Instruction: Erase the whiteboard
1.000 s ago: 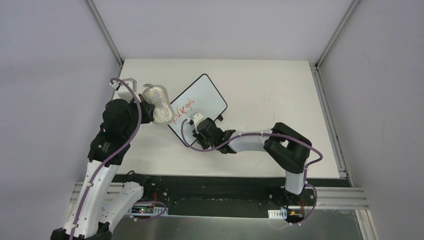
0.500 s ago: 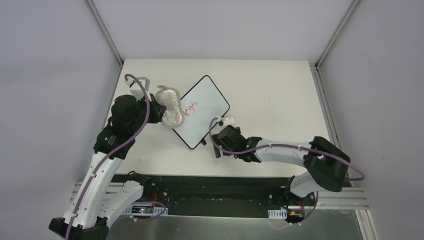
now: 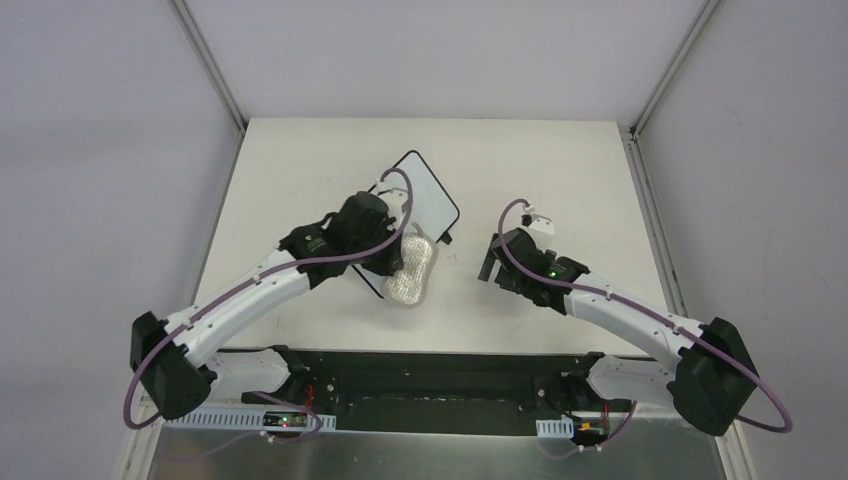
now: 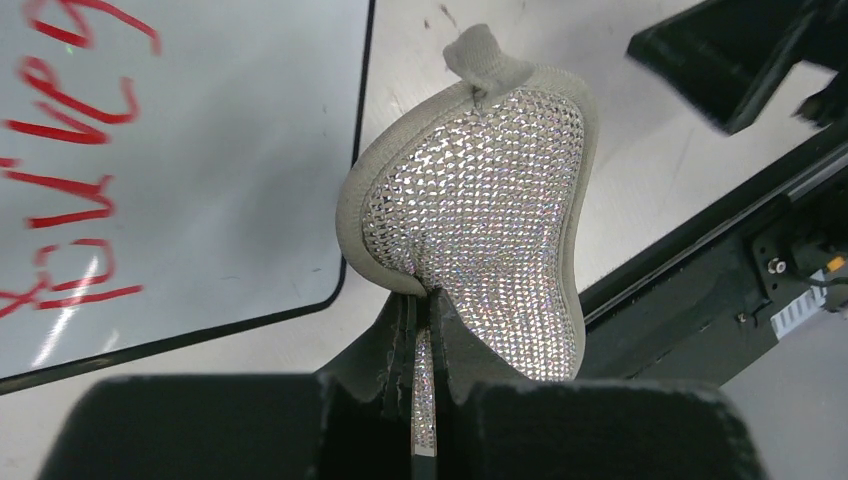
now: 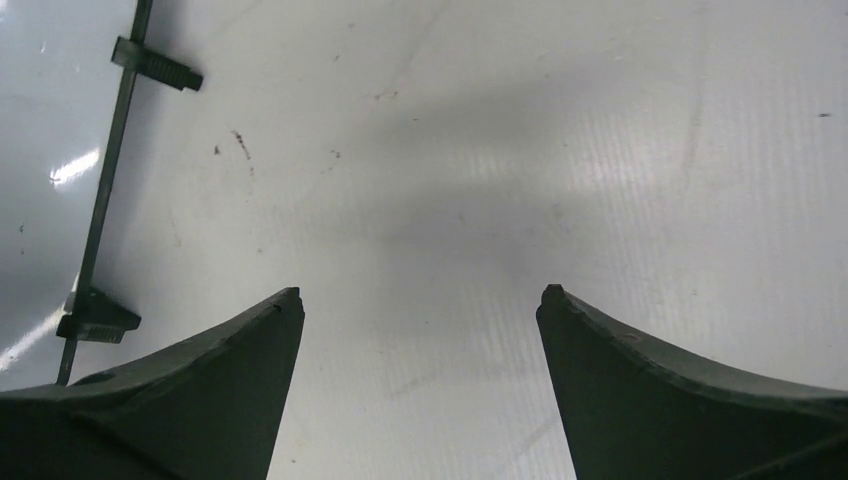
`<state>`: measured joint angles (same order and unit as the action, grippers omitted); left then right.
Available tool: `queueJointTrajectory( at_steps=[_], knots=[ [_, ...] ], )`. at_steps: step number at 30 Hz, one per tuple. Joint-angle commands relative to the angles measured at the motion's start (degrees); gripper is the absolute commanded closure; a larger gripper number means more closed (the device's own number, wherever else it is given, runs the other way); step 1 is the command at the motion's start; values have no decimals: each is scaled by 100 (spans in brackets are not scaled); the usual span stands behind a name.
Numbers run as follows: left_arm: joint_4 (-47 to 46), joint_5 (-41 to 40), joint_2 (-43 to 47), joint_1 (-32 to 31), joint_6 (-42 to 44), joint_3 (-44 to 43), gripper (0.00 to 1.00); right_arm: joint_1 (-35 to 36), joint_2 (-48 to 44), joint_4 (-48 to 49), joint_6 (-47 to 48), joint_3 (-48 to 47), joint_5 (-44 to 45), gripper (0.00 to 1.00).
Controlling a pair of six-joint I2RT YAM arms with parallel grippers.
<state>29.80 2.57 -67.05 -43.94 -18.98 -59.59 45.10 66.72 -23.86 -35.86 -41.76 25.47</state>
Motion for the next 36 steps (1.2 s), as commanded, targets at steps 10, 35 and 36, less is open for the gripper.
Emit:
queueJointTrajectory(
  at_steps=[10, 35, 36],
  knots=[
    [-260, 875, -1869, -544, -724, -401, 76, -160, -433, -526, -207, 51, -656, 10],
    [483, 1392, -309, 3583, -303, -1307, 4, 2042, 2803, -446, -2306, -2524, 561, 16],
    [551, 1452, -476, 3639, -181, -1374, 5, 2135, 3005, -472, -2331, -2703, 588, 16]
  ],
)
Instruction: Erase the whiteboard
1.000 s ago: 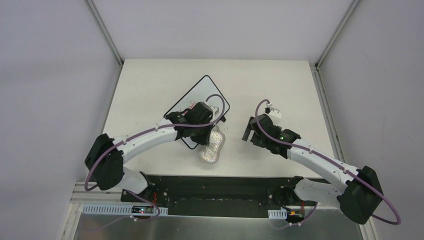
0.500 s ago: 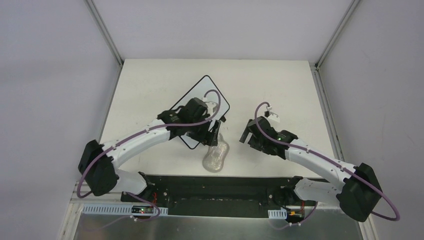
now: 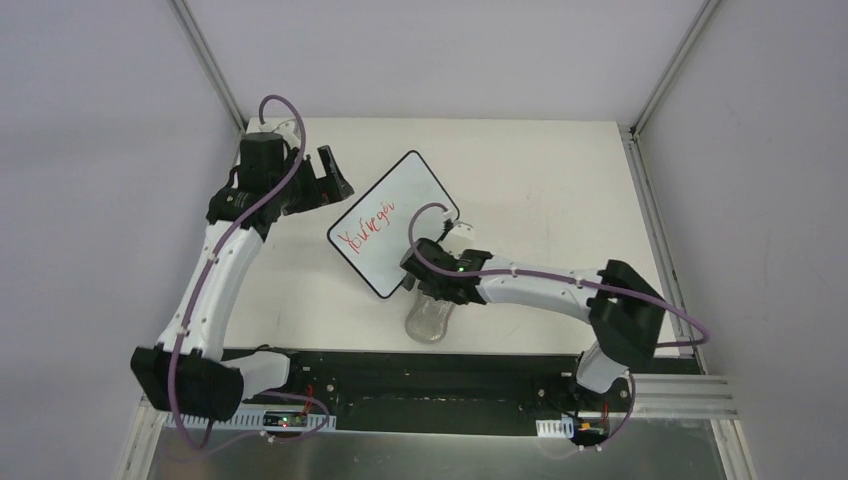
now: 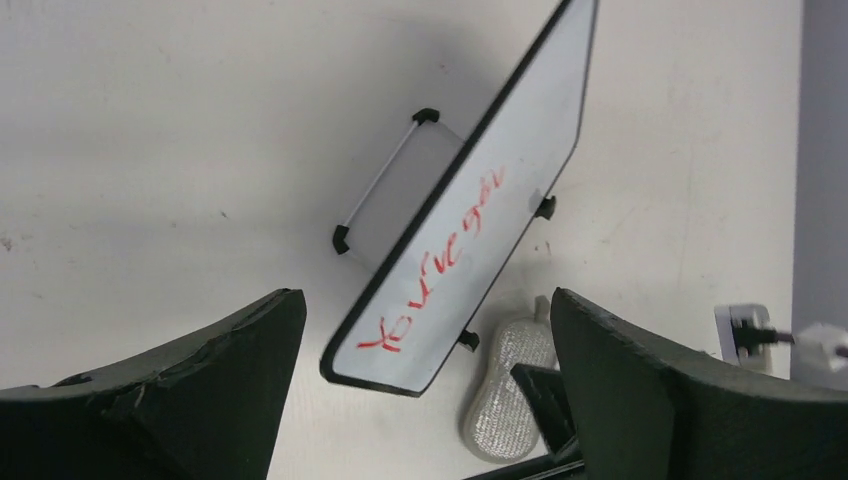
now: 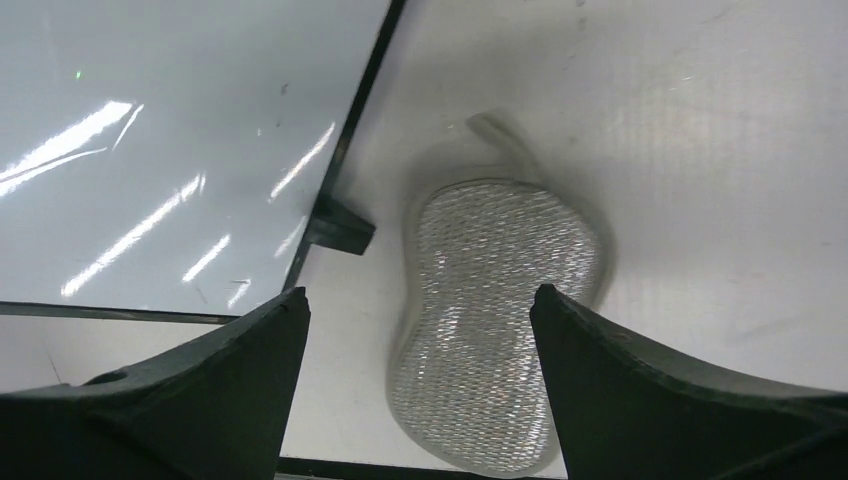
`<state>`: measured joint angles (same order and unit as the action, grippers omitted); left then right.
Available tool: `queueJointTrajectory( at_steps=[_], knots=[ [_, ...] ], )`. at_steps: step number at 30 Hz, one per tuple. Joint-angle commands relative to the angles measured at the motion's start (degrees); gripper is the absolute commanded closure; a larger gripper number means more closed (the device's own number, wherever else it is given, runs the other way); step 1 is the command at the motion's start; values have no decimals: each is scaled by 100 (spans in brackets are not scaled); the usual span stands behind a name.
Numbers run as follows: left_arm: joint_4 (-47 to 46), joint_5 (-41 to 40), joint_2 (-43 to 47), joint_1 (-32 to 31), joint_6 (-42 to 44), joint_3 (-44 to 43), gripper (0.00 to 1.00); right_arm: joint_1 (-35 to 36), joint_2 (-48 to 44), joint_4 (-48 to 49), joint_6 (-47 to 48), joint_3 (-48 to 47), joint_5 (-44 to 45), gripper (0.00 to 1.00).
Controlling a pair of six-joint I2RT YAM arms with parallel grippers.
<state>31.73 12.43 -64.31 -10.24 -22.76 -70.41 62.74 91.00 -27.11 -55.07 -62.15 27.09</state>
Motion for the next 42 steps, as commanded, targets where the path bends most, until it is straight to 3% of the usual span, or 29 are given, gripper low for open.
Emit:
queueJointTrajectory(
  at_steps=[1, 5, 9, 13, 19, 25, 35, 42],
  knots=[
    [338, 461, -877, 307, 293, -289, 6, 454, 777, -214, -427, -863, 453, 17],
    [-85, 874, -993, 436, 91, 46, 11, 762, 1597, -865, -584, -1670, 716, 23],
    [-97, 749, -1008, 444, 35, 180, 16, 996, 2214, -1615, -613, -2357, 1033, 26],
    [-160, 943, -1123, 444, -66, 296, 21, 1136, 2464, -2038, -733, -2523, 1234, 30],
    [-294, 1084, -1139, 442, -264, 580, 26, 1205, 2597, -2013, -904, -2249, 1187, 32],
    [-476, 1120, -1050, 386, -491, 833, 27, 1303, 2571, -2033, -937, -1917, 1218, 41],
    [-459, 836, -812, 183, -594, 1098, 38, 1311, 1401, -1147, 74, -531, 1012, 40],
    [-1032, 1110, -370, 180, -1036, 1857, 46, 1255, 787, -490, 558, 109, 804, 39]
  ],
)
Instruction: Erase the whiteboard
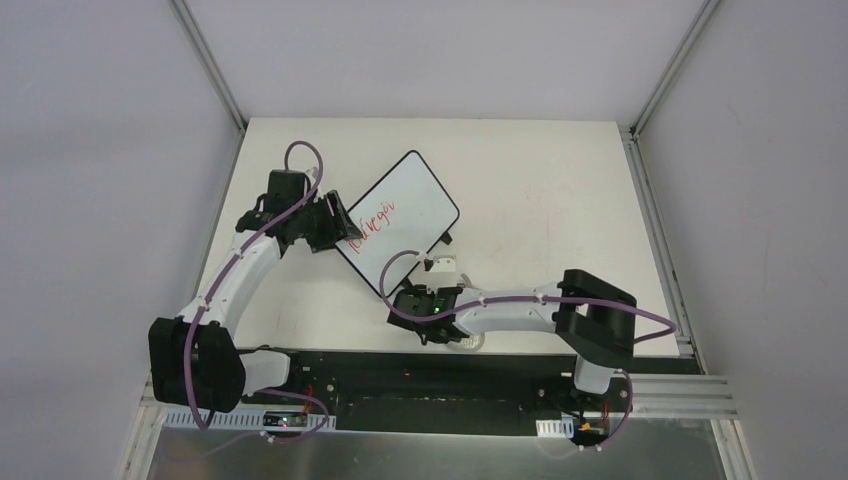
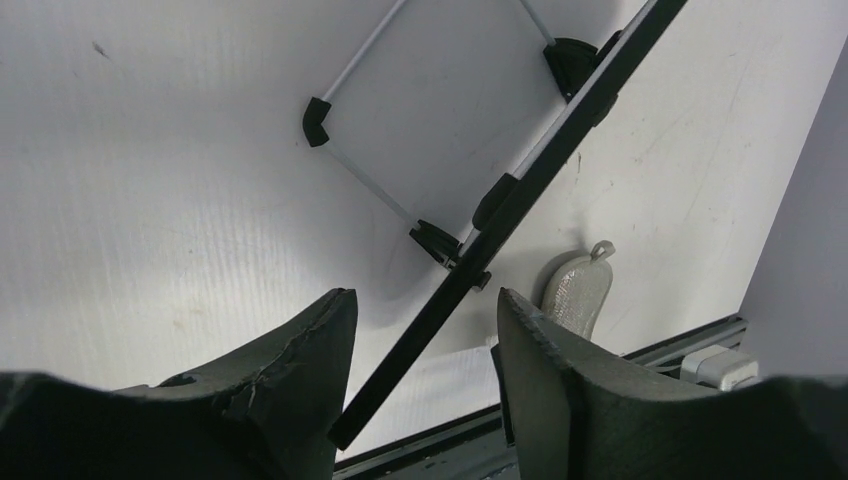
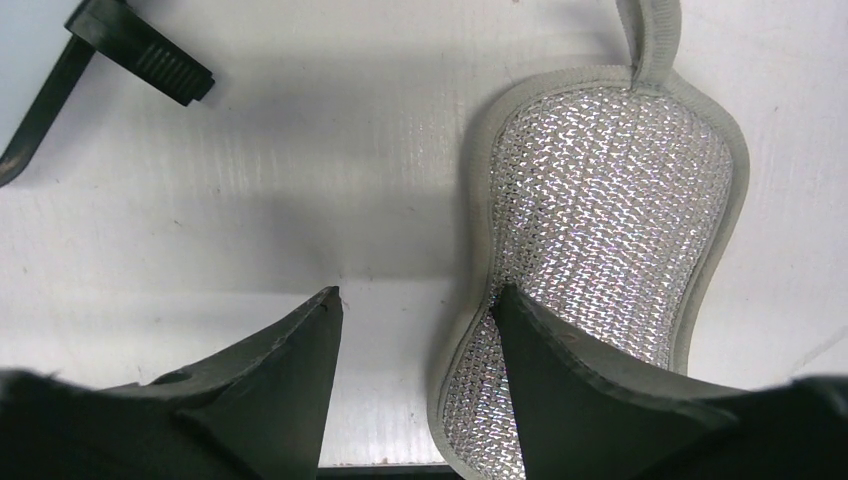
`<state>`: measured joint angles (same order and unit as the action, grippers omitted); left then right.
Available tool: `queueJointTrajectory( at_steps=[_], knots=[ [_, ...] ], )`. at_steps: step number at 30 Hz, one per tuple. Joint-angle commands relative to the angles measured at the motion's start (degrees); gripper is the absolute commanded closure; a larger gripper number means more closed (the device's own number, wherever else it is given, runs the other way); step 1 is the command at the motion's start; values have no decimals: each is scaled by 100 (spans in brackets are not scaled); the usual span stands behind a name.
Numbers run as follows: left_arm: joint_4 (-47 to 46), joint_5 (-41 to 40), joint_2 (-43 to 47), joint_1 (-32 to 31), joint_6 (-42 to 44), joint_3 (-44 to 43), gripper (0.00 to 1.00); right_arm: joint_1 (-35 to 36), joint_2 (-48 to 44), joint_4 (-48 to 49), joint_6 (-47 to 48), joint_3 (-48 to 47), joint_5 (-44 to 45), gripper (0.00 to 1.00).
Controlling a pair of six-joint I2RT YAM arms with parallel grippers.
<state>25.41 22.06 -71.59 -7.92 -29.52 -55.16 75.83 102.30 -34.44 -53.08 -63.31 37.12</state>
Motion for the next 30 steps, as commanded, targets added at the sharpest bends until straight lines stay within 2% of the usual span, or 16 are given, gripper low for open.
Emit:
queueJointTrajectory(
  at_steps=[1, 6, 7, 9, 14, 16, 22, 23, 28, 30],
  knots=[
    [-431, 153, 424, -51, -403, 398, 48, -70, -378, 286, 392, 257, -205, 39],
    [-527, 117, 658, -60, -491, 691, 50, -134, -460, 406, 444, 340, -202, 38],
    [-524, 103, 696, -60, -493, 720, 45, -138, -467, 449, 461, 351, -229, 38],
    [-319, -44, 788, -41, -382, 623, 29, -141, -462, 479, 476, 347, -268, 38],
    [-37, -336, 1172, 97, -151, 227, 11, -139, -540, 636, 572, 352, -431, 38],
    [81, -411, 1183, 224, -108, -8, 8, -141, -615, 994, 990, 398, -633, 37],
    [49, -547, 1038, 388, -50, -543, 6, -252, -1013, 2443, 3073, 579, -903, 28],
    [98, -572, 1012, 386, 4, -655, 3, -306, -1033, 2626, 3337, 593, -946, 28],
    [463, -583, 773, 388, 232, -1304, 1, -599, -898, 3381, 4210, 715, -1428, 28],
    [557, -545, 705, 388, 323, -1494, 1, -846, -763, 3600, 4342, 772, -1876, 35]
  ],
)
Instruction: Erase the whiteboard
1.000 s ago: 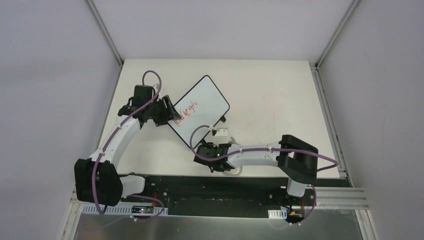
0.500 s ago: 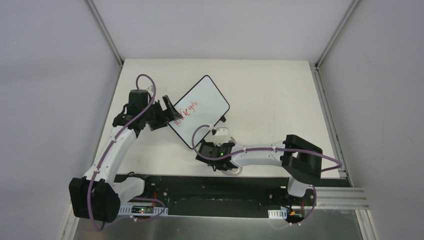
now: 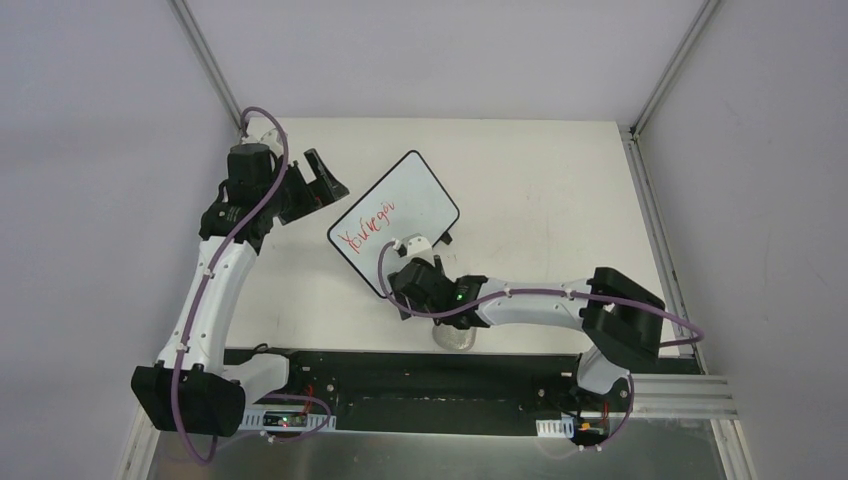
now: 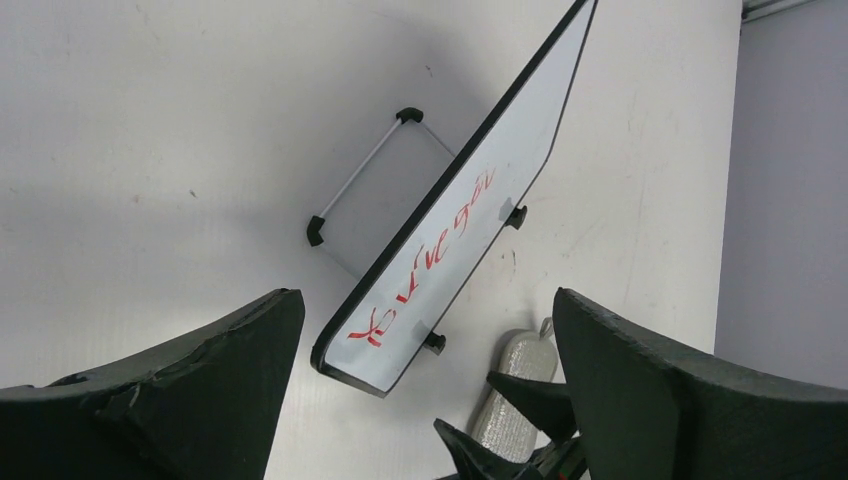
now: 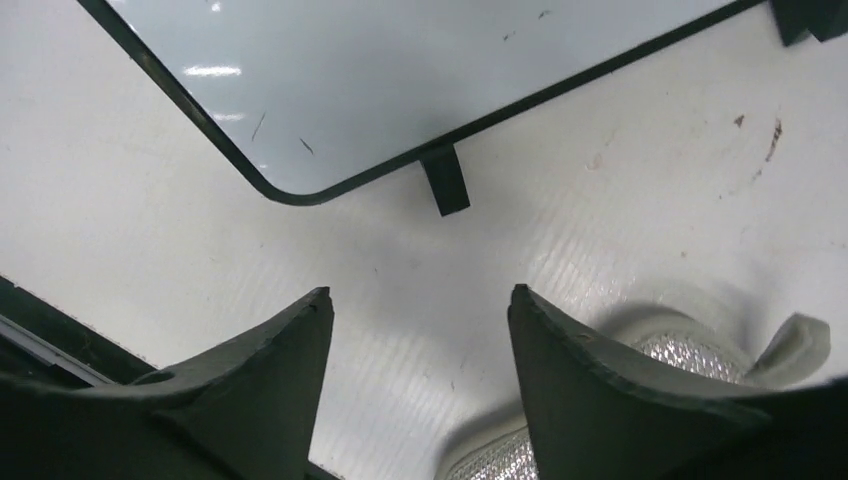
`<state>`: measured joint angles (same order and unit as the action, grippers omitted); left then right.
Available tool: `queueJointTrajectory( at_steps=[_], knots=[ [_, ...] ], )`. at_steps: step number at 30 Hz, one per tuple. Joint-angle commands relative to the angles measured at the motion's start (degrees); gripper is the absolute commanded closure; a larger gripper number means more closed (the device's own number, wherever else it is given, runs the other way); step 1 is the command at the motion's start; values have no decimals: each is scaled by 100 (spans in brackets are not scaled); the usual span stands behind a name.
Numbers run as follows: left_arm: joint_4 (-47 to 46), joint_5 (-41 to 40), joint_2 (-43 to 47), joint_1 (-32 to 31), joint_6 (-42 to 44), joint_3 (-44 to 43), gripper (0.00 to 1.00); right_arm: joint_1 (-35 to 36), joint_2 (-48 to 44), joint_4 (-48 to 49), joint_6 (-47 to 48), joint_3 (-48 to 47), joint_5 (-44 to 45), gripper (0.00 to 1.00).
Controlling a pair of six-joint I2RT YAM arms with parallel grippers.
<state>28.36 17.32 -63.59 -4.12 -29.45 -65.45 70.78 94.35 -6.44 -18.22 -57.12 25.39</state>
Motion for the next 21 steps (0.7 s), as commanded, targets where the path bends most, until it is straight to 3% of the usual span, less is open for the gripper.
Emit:
queueJointTrajectory(
  at_steps=[1, 2, 3, 10, 15, 21],
  knots=[
    [299, -67, -127, 8, 401, -522, 2, -457, 77, 935, 901, 204, -900, 46],
    [313, -70, -160, 8, 464, -544, 2, -584, 102, 1090, 938, 270, -1047, 57],
    [307, -59, -160, 8, 534, -530, 2, -660, 128, 1237, 975, 357, -1183, 60],
    [-10, -5, 111, -60, 713, 153, 3, -838, 518, 1760, 1250, 451, -2065, 52],
    [-79, 57, 190, -137, 680, 220, 3, -911, 869, 1899, 1140, 383, -1813, 59],
    [-136, 32, 256, -152, 700, 303, 3, -933, 1111, 2066, 900, 479, -1321, 61]
  ],
)
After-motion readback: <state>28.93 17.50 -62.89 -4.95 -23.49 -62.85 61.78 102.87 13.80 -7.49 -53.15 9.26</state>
